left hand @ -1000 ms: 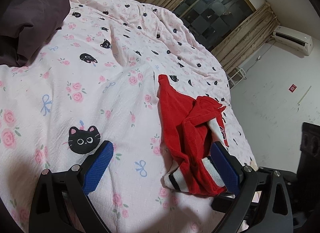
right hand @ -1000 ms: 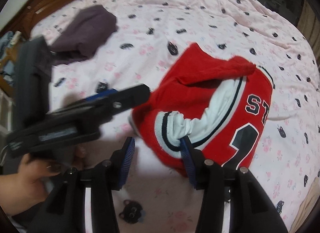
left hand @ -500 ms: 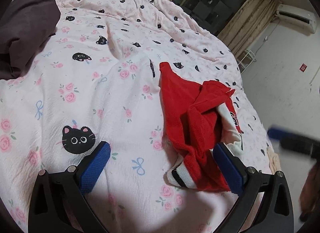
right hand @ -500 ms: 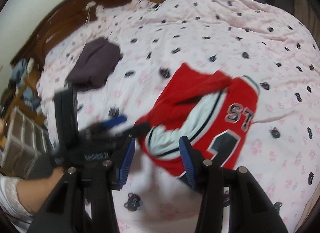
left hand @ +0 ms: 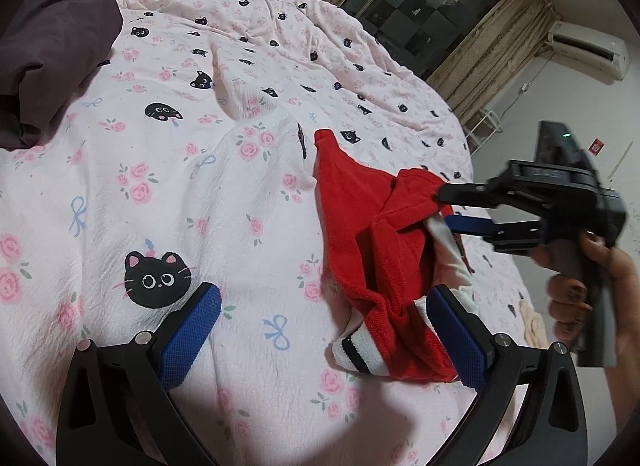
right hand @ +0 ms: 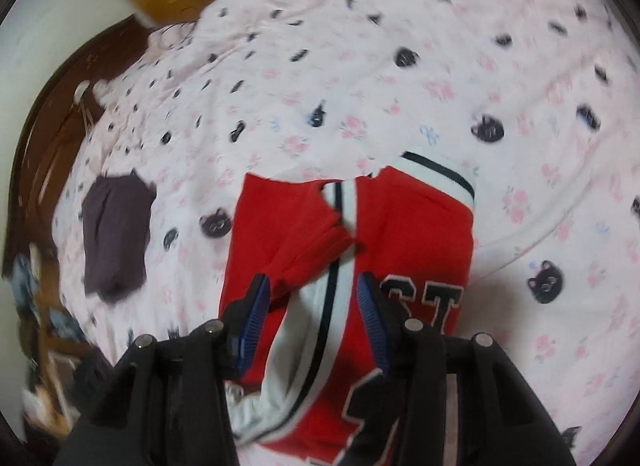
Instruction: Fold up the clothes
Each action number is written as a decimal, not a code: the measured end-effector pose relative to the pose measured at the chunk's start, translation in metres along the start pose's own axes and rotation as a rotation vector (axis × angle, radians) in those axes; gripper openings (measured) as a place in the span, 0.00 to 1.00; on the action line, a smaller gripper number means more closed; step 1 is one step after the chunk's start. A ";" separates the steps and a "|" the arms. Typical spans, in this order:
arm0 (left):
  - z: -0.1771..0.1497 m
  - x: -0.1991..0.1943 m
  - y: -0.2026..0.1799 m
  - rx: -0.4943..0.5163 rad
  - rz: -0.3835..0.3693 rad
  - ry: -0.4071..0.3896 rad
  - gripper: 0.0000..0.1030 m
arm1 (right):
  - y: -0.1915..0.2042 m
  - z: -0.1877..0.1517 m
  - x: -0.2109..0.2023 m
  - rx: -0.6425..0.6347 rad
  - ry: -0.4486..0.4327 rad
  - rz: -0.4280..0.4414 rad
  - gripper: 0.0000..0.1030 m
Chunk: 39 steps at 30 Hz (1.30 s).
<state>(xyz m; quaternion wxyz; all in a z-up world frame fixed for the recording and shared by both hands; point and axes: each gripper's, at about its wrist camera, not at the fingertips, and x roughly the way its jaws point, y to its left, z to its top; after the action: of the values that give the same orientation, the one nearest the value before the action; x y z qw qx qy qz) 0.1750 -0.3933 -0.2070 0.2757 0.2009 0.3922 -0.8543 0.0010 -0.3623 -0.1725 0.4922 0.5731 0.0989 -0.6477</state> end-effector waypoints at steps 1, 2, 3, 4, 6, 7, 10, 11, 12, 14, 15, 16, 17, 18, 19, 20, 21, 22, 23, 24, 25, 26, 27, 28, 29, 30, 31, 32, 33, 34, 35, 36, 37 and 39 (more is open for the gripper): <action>0.000 -0.001 0.001 -0.003 -0.009 -0.004 0.99 | -0.002 0.002 0.002 0.016 -0.004 0.004 0.45; 0.000 -0.003 0.002 -0.007 -0.020 -0.010 0.99 | -0.004 0.004 0.004 0.031 -0.008 0.008 0.45; 0.000 -0.004 0.002 -0.009 -0.030 -0.015 0.99 | -0.004 0.005 0.004 0.041 -0.014 0.015 0.39; 0.000 -0.006 0.003 -0.014 -0.043 -0.023 0.99 | -0.002 0.007 0.003 0.037 -0.018 0.015 0.32; 0.000 -0.009 0.005 -0.025 -0.069 -0.035 0.99 | 0.003 0.010 0.002 0.021 -0.022 0.009 0.12; 0.000 -0.010 0.006 -0.026 -0.077 -0.040 0.99 | 0.006 0.012 0.001 0.013 -0.024 0.006 0.11; 0.001 -0.012 0.006 -0.029 -0.098 -0.054 0.99 | 0.020 0.017 0.000 -0.028 -0.021 -0.028 0.09; 0.001 -0.013 0.007 -0.031 -0.105 -0.058 0.99 | 0.023 0.020 0.000 -0.036 -0.019 -0.030 0.09; 0.001 -0.014 0.007 -0.033 -0.111 -0.062 0.99 | 0.026 0.022 0.000 -0.044 -0.017 -0.030 0.09; 0.001 -0.015 0.009 -0.037 -0.121 -0.068 0.99 | 0.033 0.027 0.000 -0.058 -0.014 -0.028 0.09; 0.001 -0.015 0.009 -0.037 -0.123 -0.070 0.99 | 0.038 0.030 0.002 -0.069 -0.009 -0.030 0.09; 0.001 -0.015 0.009 -0.037 -0.124 -0.071 0.99 | 0.044 0.033 0.004 -0.082 -0.002 -0.031 0.09; 0.000 -0.015 0.009 -0.038 -0.125 -0.071 0.99 | 0.050 0.036 0.006 -0.095 0.004 -0.033 0.09; 0.000 -0.015 0.009 -0.038 -0.126 -0.072 0.99 | 0.056 0.038 0.009 -0.109 0.011 -0.035 0.09; 0.000 -0.015 0.009 -0.038 -0.127 -0.073 0.99 | 0.063 0.041 0.013 -0.124 0.019 -0.041 0.09; 0.000 -0.015 0.010 -0.039 -0.129 -0.073 0.99 | 0.070 0.043 0.017 -0.141 0.028 -0.050 0.09; 0.000 -0.015 0.010 -0.040 -0.131 -0.074 0.99 | 0.078 0.046 0.024 -0.158 0.040 -0.063 0.09; 0.000 -0.015 0.010 -0.041 -0.132 -0.075 0.99 | 0.084 0.048 0.031 -0.169 0.051 -0.073 0.09; 0.000 -0.015 0.010 -0.041 -0.133 -0.075 0.99 | 0.088 0.050 0.036 -0.177 0.061 -0.082 0.09; 0.000 -0.015 0.010 -0.041 -0.133 -0.075 0.99 | 0.094 0.052 0.044 -0.190 0.073 -0.096 0.09; -0.001 -0.015 0.010 -0.041 -0.134 -0.075 0.99 | 0.097 0.053 0.052 -0.195 0.083 -0.107 0.09; -0.001 -0.015 0.011 -0.041 -0.134 -0.076 0.99 | 0.099 0.055 0.059 -0.196 0.093 -0.117 0.09; -0.001 -0.015 0.011 -0.042 -0.134 -0.076 0.99 | 0.101 0.056 0.067 -0.197 0.103 -0.126 0.09; -0.001 -0.015 0.010 -0.041 -0.133 -0.076 0.99 | 0.102 0.058 0.074 -0.198 0.113 -0.136 0.09; -0.001 -0.015 0.010 -0.041 -0.132 -0.075 0.99 | 0.104 0.059 0.081 -0.199 0.123 -0.145 0.09; -0.002 -0.015 0.010 -0.041 -0.132 -0.076 0.99 | 0.105 0.061 0.088 -0.200 0.133 -0.155 0.09; -0.002 -0.015 0.010 -0.041 -0.132 -0.076 0.99 | 0.105 0.061 0.095 -0.198 0.142 -0.160 0.09; -0.002 -0.015 0.010 -0.041 -0.131 -0.076 0.99 | 0.104 0.061 0.101 -0.194 0.152 -0.163 0.09; -0.002 -0.015 0.009 -0.040 -0.131 -0.077 0.99 | 0.104 0.060 0.107 -0.191 0.161 -0.162 0.10; -0.002 -0.015 0.009 -0.040 -0.131 -0.077 0.99 | 0.103 0.059 0.113 -0.188 0.170 -0.158 0.12; -0.002 -0.015 0.010 -0.040 -0.132 -0.078 0.99 | 0.103 0.059 0.117 -0.189 0.176 -0.158 0.12; -0.002 -0.014 0.010 -0.040 -0.132 -0.077 0.99 | 0.103 0.058 0.122 -0.198 0.182 -0.167 0.13; -0.002 -0.014 0.010 -0.040 -0.131 -0.077 0.99 | 0.103 0.058 0.125 -0.206 0.188 -0.169 0.15; -0.002 -0.014 0.010 -0.039 -0.130 -0.076 0.99 | 0.103 0.059 0.126 -0.218 0.197 -0.146 0.24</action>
<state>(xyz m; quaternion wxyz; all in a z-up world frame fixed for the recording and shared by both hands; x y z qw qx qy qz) 0.1919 -0.3927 -0.2060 0.2382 0.1371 0.4102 -0.8696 0.0585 -0.5202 -0.2143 0.4910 0.5684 0.2577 -0.6078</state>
